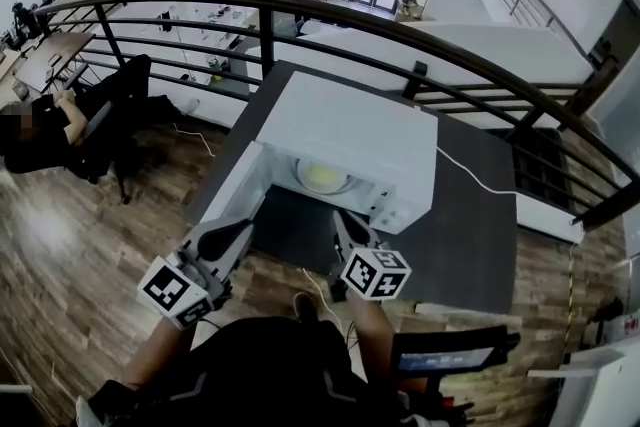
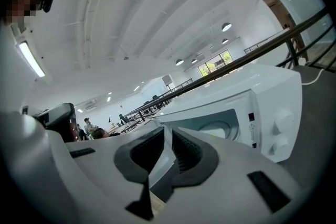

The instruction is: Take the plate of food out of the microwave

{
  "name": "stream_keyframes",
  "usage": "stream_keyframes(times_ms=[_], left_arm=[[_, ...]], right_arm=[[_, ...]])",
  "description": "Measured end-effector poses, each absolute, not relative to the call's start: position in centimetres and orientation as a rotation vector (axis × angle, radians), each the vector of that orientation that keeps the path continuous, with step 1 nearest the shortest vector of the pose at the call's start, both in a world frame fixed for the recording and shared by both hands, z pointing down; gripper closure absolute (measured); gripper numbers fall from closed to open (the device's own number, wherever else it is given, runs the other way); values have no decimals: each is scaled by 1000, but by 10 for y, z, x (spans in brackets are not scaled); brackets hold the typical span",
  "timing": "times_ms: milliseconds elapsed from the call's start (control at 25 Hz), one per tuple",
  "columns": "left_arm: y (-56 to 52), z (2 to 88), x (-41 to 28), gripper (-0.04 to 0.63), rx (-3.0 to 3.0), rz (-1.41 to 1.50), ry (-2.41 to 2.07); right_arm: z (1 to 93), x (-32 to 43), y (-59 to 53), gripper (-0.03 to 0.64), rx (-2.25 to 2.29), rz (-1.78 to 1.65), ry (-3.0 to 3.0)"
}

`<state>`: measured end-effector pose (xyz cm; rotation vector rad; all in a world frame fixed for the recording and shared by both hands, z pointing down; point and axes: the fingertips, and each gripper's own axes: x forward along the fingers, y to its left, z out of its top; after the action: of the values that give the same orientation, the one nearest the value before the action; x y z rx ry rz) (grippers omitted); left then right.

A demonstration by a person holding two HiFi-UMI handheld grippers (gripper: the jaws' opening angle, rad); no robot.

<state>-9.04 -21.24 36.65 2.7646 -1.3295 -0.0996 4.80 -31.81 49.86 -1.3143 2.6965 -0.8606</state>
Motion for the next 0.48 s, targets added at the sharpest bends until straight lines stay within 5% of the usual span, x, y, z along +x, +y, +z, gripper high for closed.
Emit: stream_keyframes(times_ms=[480], left_arm=[[-229,364,-101,591,2732,-76,-1426]], right_arm=[[575,44,-354,532,-1312,-1209,2540]])
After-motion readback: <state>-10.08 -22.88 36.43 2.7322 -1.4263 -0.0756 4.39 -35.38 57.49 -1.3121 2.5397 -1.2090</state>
